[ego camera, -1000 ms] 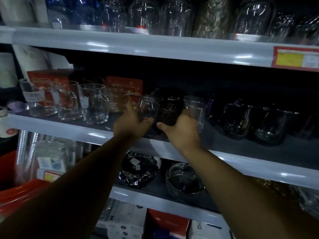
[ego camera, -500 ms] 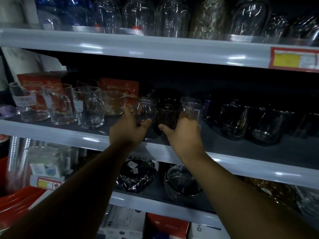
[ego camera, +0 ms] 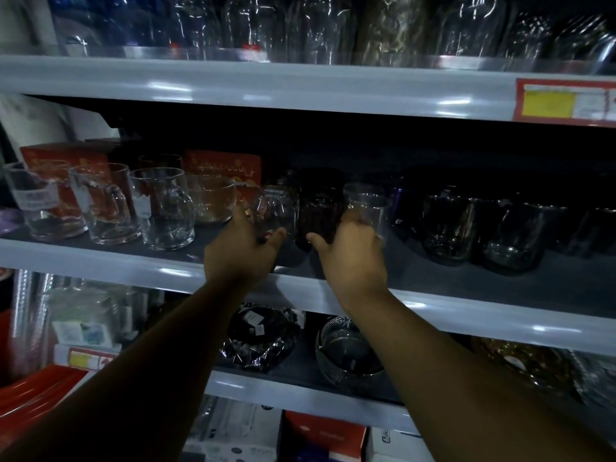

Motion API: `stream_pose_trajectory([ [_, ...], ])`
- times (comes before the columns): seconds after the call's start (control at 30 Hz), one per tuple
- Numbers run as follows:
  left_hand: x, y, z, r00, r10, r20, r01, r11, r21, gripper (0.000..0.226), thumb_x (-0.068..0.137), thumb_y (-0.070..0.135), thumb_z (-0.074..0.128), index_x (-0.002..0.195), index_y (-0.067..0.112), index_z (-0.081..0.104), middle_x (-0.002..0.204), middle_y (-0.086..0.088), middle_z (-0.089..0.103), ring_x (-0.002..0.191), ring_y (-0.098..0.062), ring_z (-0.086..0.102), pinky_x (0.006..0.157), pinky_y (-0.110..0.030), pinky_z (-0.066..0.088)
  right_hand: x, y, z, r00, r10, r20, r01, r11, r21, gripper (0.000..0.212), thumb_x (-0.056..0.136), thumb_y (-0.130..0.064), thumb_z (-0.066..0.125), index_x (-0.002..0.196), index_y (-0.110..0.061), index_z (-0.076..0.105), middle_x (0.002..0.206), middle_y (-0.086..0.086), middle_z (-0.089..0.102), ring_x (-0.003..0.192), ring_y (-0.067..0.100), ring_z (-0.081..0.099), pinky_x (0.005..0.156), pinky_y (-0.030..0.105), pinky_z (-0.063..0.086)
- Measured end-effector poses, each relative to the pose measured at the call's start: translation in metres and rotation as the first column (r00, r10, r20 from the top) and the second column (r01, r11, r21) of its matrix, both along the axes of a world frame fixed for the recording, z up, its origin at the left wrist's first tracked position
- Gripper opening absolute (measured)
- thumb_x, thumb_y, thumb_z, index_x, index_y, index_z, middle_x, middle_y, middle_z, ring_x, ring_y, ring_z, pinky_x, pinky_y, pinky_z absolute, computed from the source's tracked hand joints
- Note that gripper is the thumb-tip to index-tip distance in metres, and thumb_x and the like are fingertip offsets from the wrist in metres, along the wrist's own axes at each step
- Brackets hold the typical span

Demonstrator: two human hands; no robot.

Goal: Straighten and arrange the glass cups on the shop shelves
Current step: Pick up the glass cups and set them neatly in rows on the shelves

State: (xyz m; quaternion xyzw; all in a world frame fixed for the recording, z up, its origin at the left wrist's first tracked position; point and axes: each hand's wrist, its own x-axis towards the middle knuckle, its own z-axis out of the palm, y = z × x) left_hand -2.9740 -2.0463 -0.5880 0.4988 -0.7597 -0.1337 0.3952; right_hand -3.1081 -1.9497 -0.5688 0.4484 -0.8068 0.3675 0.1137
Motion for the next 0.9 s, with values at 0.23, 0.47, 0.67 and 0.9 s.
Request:
stream_pose_trajectory([
  [0.23, 0.001, 0.0, 0.0, 1.0, -0.007, 0.0, 0.007, 1.0, -0.008, 0.064, 0.086, 0.069, 0.058, 0.127, 0.025, 0.038, 0.116, 0.003, 0.071, 0.106, -0.027, 0.068, 0.093, -0.048, 0.053, -0.003, -0.007, -0.004, 0.999, -0.012, 0.037, 0.012, 1.0, 0.004, 0.055, 0.091, -0.05, 0.069, 0.116, -0.003, 0.055, 0.099, 0.016, 0.068, 0.095, 0.035, 0.069, 0.072, 0.039, 0.057],
  [0.47, 0.002, 0.001, 0.004, 0.999, -0.023, 0.022, 0.022, 0.999, 0.026, 0.065, 0.086, 0.067, 0.06, 0.128, 0.022, 0.038, 0.119, 0.0, 0.069, 0.109, -0.029, 0.066, 0.094, -0.048, 0.052, -0.013, 0.007, 0.003, 0.996, 0.082, -0.029, -0.084, 0.995, -0.052, 0.039, 0.094, -0.043, 0.067, 0.112, -0.01, 0.057, 0.095, 0.009, 0.067, 0.088, 0.03, 0.068, 0.071, 0.038, 0.057],
  [0.67, 0.008, 0.006, 0.02, 0.991, -0.103, -0.087, 0.098, 0.993, -0.059, 0.063, 0.089, 0.042, 0.069, 0.135, 0.009, 0.042, 0.135, -0.013, 0.042, 0.124, -0.031, 0.046, 0.105, -0.045, 0.043, -0.054, 0.032, 0.038, 0.953, 0.074, -0.293, -0.051, 0.995, 0.086, 0.045, 0.093, -0.039, 0.065, 0.13, -0.014, 0.054, 0.137, 0.008, 0.046, 0.1, 0.036, 0.063, 0.075, 0.039, 0.052],
  [0.9, -0.002, 0.048, 0.041, 0.938, -0.252, -0.238, 0.219, 0.963, -0.158, 0.022, 0.091, 0.026, 0.062, 0.108, 0.016, 0.054, 0.101, 0.0, 0.057, 0.095, -0.02, 0.057, 0.086, -0.041, 0.053, -0.067, 0.036, 0.042, 0.983, 0.181, 0.033, -0.184, 0.977, 0.111, 0.007, 0.087, -0.017, 0.071, 0.083, -0.014, 0.066, 0.084, 0.009, 0.068, 0.08, 0.028, 0.068, 0.073, 0.031, 0.054],
])
